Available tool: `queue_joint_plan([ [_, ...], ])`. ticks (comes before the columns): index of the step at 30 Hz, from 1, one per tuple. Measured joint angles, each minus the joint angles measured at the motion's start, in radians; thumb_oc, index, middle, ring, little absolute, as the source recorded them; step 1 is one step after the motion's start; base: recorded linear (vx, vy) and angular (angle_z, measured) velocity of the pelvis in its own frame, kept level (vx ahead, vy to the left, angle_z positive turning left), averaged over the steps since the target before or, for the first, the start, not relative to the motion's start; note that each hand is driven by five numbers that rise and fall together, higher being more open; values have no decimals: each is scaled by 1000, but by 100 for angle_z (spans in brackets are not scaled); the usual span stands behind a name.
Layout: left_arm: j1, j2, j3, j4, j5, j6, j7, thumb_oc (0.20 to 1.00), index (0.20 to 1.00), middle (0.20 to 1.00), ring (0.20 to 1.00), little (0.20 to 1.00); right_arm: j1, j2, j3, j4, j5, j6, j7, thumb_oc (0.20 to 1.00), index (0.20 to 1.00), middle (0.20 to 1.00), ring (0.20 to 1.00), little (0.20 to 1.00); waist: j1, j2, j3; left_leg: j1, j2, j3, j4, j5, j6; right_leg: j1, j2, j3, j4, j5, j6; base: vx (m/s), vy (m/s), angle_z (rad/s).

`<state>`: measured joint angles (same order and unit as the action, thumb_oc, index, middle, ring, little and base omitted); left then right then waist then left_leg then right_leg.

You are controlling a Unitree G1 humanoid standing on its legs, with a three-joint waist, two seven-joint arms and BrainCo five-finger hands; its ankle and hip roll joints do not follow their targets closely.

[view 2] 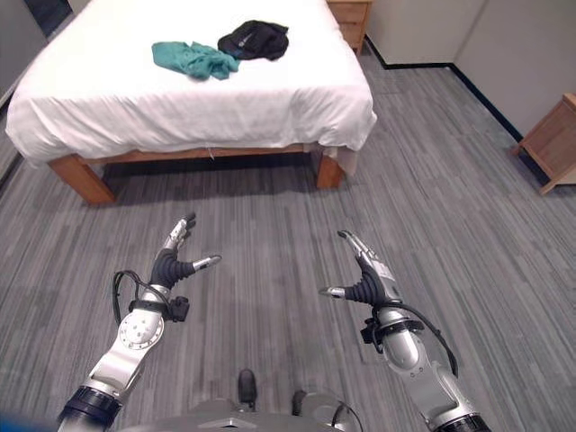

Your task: Pick up bed clothes into laundry basket.

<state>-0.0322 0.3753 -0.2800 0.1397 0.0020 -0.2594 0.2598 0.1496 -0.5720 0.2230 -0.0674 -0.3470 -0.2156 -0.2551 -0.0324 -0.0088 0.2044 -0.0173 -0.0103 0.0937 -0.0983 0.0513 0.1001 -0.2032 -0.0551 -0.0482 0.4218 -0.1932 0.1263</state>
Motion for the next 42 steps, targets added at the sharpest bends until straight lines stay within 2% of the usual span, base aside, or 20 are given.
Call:
queue_joint_plan([
  [5,-35,9,-4,16,-1,1,-3,1000,1000,1000,1000,1000,-17,6,4,9,2,-2,-3,1000,1000,1000,1000,1000,-25,-54,24,-63,24,-27,0,-22,-36,-59,9,2,-302,85,-12,393,-174,41],
  [6,-63,7,-7,56,-2,4,-4,1000,1000,1000,1000,1000,-21,19,2,38,1,-1,-4,1000,1000,1000,1000,1000,-56,-75,30,-82,11,-22,49,-48,-27,-47,-5,8,-328,140,10,447,-180,90],
  [7,-98,-9,-27,98,-2,21,-9,1000,1000,1000,1000,1000,-22,15,0,65,1,11,-2,1000,1000,1000,1000,1000,-74,-71,37,-118,36,-27,203,-80,-60,-28,10,15,-330,171,3,430,-205,57],
  [9,-60,-10,-36,50,-2,22,-29,1000,1000,1000,1000,1000,11,-2,-5,41,1,11,0,1000,1000,1000,1000,1000,-74,-51,33,-25,81,-42,125,-132,-100,32,61,9,-340,185,-29,367,-254,-6],
  [11,-33,-11,-38,7,-2,16,-32,1000,1000,1000,1000,1000,24,-11,-9,35,1,0,0,1000,1000,1000,1000,1000,-69,-63,23,-20,103,-17,170,-143,-134,43,72,-9,-352,205,-107,204,-308,-19],
  [13,-65,-13,-47,27,-25,19,-44,1000,1000,1000,1000,1000,-2,-11,-13,64,4,-6,-2,1000,1000,1000,1000,1000,-61,-77,38,-190,121,-31,490,-174,-174,32,97,-27,-331,170,-161,195,-229,7],
  [14,-81,-14,-51,27,-50,21,-47,1000,1000,1000,1000,1000,-19,-25,-12,63,4,-6,2,1000,1000,1000,1000,1000,-38,-89,52,-333,138,-65,753,-106,-167,33,102,-29,-319,155,-194,339,-126,-1],
  [16,-69,-20,-66,34,-81,26,-50,1000,1000,1000,1000,1000,-49,-36,-12,64,6,-6,2,1000,1000,1000,1000,1000,-15,-92,60,-428,154,-96,938,-36,-145,73,122,-24,-314,137,-212,352,-1,-5],
  [17,-68,-18,-78,34,-97,26,-53,1000,1000,1000,1000,1000,-73,-31,-12,64,15,-5,1,1000,1000,1000,1000,1000,-12,-99,67,-436,168,-44,960,-62,-143,104,123,-25,-322,123,-201,352,69,14],
  [20,-56,-20,-75,18,-118,25,-83,1000,1000,1000,1000,1000,-117,-30,-40,60,38,-2,-1,1000,1000,1000,1000,1000,-6,-112,79,-428,149,112,574,-77,-162,193,126,-31,-399,114,-181,426,143,20],
  [22,-38,-19,-76,18,-118,25,-94,1000,1000,1000,1000,1000,-129,-25,-38,62,42,5,-1,1000,1000,1000,1000,1000,9,-116,84,-412,98,131,337,-66,-146,249,132,-28,-438,112,-177,535,254,-3],
  [24,-10,-18,-77,21,-118,22,-108,1000,1000,1000,1000,1000,-148,-18,-20,85,42,5,-10,1000,1000,1000,1000,1000,22,-109,80,-394,-2,100,121,-52,-124,294,136,10,-445,77,-114,430,197,-19],
  [27,-4,-23,-78,39,-118,28,-110,1000,1000,1000,1000,1000,-148,-7,-21,119,40,11,-12,1000,1000,1000,1000,1000,52,-69,74,-405,-85,117,70,-2,-22,353,194,52,-444,73,-107,595,279,-39],
  [30,19,-24,-78,39,-117,29,-111,1000,1000,1000,1000,1000,-82,-4,-30,110,30,19,-12,1000,1000,1000,1000,1000,52,-31,46,-331,-89,136,105,-58,115,409,265,82,-379,29,-56,582,341,-53],
  [31,21,-7,-78,45,-116,48,-110,1000,1000,1000,1000,1000,-43,38,-33,105,28,39,-10,1000,1000,1000,1000,1000,43,-59,37,-258,-89,108,83,4,175,317,232,36,-68,-83,-35,395,272,-101],
  [33,28,-7,-85,35,-114,52,-110,1000,1000,1000,1000,1000,-9,6,-34,45,19,42,-5,1000,1000,1000,1000,1000,30,-51,26,-222,-91,91,127,35,159,212,109,-4,216,-103,-36,375,237,-118],
  [34,28,-8,-83,33,-114,52,-111,1000,1000,1000,1000,1000,23,-8,-47,4,12,43,-7,1000,1000,1000,1000,1000,-1,-60,-2,-193,-110,81,123,4,126,150,21,16,289,-112,-23,376,207,-67],
  [36,-21,-16,-77,47,-112,50,-111,1000,1000,1000,1000,1000,34,0,-57,-27,-6,45,-11,1000,1000,1000,1000,1000,-48,-57,-2,-133,-102,53,90,2,103,77,-37,62,314,-103,-17,470,198,-2],
  [37,-41,-23,-78,53,-108,45,-109,1000,1000,1000,1000,1000,35,6,-53,-35,-7,45,-11,1000,1000,1000,1000,1000,-50,-57,-2,-109,-98,16,81,-14,114,49,-36,83,266,-101,-17,407,148,40],
  [42,-64,-28,-55,102,-105,45,-107,1000,1000,1000,1000,1000,-23,41,-2,-40,-10,41,-10,1000,1000,1000,1000,1000,-74,-40,8,-10,-39,-156,29,-31,96,-78,160,202,0,-70,-36,358,7,102],
])
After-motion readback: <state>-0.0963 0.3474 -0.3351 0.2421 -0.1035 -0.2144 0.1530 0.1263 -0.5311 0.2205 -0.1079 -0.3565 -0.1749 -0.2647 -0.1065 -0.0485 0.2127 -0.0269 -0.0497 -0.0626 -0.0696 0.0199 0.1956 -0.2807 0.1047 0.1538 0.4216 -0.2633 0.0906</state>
